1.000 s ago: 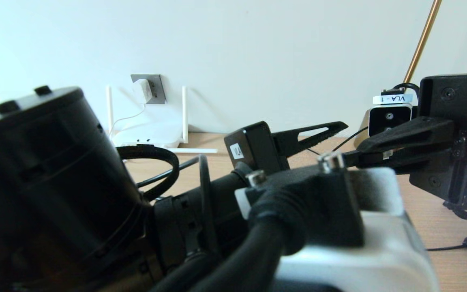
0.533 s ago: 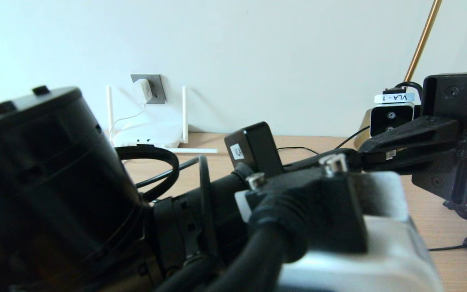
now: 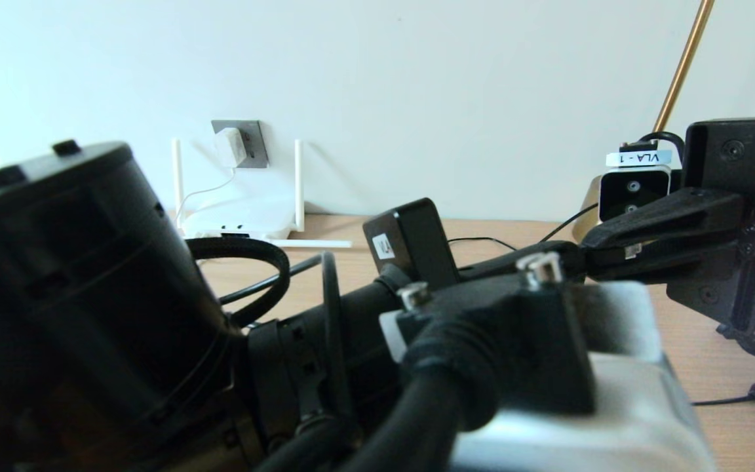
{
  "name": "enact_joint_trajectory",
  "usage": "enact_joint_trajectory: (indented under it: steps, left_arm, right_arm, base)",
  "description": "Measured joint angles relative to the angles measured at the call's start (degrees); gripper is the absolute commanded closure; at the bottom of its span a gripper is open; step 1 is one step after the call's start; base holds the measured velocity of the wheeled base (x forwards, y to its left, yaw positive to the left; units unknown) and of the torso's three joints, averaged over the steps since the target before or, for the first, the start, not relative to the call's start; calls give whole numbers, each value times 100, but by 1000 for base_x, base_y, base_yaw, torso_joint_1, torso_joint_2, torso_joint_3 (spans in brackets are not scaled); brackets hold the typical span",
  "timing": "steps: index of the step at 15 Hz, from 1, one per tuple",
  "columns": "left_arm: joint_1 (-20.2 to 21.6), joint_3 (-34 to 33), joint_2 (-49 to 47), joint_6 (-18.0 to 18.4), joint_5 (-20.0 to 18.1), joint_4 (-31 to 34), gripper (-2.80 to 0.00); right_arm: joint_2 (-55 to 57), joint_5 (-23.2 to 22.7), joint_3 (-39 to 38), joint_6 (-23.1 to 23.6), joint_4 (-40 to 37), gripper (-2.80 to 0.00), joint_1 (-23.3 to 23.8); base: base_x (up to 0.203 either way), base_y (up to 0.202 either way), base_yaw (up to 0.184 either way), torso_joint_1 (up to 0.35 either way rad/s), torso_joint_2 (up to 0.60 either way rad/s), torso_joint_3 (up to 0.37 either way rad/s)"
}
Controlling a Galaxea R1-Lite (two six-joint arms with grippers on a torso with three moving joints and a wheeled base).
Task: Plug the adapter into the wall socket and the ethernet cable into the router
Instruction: Align cable and router interface
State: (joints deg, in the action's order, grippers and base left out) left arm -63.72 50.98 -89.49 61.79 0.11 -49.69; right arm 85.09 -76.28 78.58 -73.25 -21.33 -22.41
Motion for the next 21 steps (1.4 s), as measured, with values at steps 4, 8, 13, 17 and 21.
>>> enact_joint_trajectory:
  steps: [4, 8, 13, 17, 21]
  left_arm:
    - [-2, 6, 5, 2, 7, 24, 0]
    - [10, 17, 19, 2, 11, 8, 0]
    - [244, -189, 325, -654, 592, 154, 0]
    - [1324, -19, 733, -3027, 1209, 1198, 0]
    - [2944, -74, 1279, -5516, 1212, 2814, 0]
  right_arm:
    - [-17, 23, -11, 27, 12, -280, -5]
    - [-12, 30, -39, 48, 12, -280, 0]
    - [-326, 849, -317, 767, 22, -280, 429]
    - [-943, 3298, -825, 2197, 36, -280, 648]
    - [-2122, 6446, -2537, 4253, 701, -280, 674]
  base:
    - [0, 0, 0, 0, 0, 0]
    - [0, 0, 0, 0, 0, 0]
    - [0, 0, 0, 0, 0, 0]
    - [0, 0, 0, 0, 0, 0]
    - [0, 0, 0, 0, 0, 0]
